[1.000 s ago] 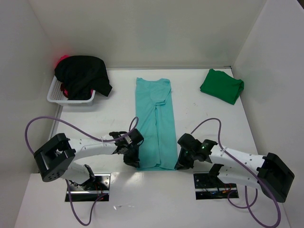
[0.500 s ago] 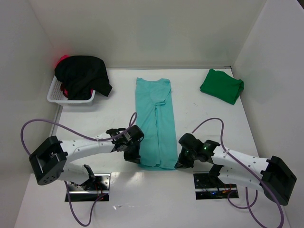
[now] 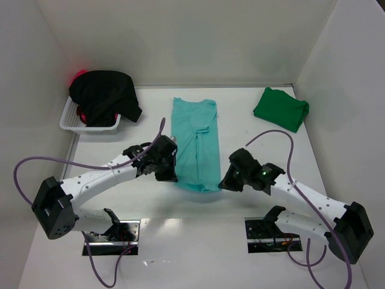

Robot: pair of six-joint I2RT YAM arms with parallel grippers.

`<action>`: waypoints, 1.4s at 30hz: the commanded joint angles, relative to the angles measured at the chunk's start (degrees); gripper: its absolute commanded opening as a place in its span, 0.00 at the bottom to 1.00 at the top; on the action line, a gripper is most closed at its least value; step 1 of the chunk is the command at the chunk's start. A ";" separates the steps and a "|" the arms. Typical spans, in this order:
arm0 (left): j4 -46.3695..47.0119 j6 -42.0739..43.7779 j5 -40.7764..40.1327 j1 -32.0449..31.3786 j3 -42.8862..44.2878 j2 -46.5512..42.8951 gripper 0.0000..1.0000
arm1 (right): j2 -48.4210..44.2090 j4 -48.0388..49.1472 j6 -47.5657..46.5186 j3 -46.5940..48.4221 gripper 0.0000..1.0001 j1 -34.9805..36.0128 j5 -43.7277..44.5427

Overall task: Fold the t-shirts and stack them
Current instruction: Grab the bottom of the folded rectangular tshirt with both arms, then fold the folded rectangular tshirt in 1/3 of the way

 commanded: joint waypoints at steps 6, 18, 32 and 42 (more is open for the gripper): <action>-0.82 11.39 -0.48 8.59 9.52 5.50 0.00 | 9.32 4.98 -12.43 11.00 0.00 -8.37 3.94; 1.73 21.44 4.25 17.65 20.38 18.58 0.00 | 25.68 15.26 -19.85 23.60 0.00 -15.94 3.57; 3.31 29.63 11.82 26.04 33.53 31.29 0.00 | 45.12 19.74 -23.35 39.47 0.00 -20.59 1.04; 3.84 32.54 16.66 27.98 43.13 42.35 0.00 | 53.78 19.92 -25.10 46.35 0.01 -22.41 1.04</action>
